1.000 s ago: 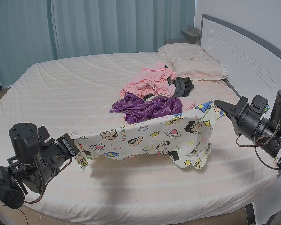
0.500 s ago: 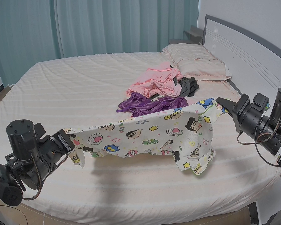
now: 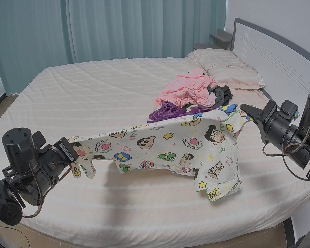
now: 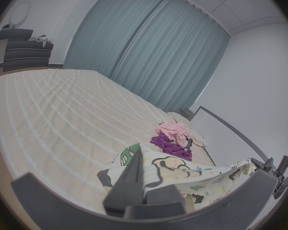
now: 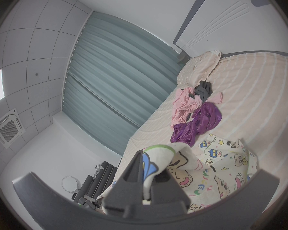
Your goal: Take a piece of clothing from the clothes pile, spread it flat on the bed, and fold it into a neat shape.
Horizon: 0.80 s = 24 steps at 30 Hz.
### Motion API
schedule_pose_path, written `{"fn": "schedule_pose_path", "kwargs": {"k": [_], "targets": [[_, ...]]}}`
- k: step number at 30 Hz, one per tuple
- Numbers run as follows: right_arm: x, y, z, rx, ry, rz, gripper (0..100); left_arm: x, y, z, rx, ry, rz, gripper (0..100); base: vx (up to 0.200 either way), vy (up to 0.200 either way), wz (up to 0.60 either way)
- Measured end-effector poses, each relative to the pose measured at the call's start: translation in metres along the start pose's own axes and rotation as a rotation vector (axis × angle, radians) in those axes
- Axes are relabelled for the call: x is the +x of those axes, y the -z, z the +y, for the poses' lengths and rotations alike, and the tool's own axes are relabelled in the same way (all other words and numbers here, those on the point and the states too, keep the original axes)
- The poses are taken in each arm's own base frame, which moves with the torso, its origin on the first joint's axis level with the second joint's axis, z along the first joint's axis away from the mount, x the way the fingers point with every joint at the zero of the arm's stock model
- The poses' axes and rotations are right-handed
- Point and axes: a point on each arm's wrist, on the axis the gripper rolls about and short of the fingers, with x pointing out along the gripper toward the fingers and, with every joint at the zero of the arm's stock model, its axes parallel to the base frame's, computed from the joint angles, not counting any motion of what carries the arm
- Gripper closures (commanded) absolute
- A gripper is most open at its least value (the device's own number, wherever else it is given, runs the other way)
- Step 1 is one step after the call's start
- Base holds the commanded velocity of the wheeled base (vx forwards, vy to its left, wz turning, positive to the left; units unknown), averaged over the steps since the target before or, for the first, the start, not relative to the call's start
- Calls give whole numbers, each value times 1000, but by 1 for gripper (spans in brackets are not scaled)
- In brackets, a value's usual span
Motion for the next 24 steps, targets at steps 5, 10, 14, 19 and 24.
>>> {"fn": "schedule_pose_path", "kwargs": {"k": [5, 10, 14, 19, 24], "targets": [[0, 0, 1, 1, -6, -4, 100, -1, -2, 0, -3, 3, -8, 100, 0, 200, 0], [1, -4, 5, 5, -50, -48, 100, -2, -3, -1, -5, 4, -14, 100, 0, 200, 0], [4, -3, 4, 6, -66, -74, 100, -3, -5, -1, -7, 8, -19, 100, 0, 200, 0], [7, -1, 1, 6, -55, -70, 100, -4, -6, -2, -9, 12, -25, 100, 0, 200, 0], [8, 0, 1, 6, -55, -69, 100, -7, -9, -3, -12, 22, -36, 100, 0, 200, 0]]}}
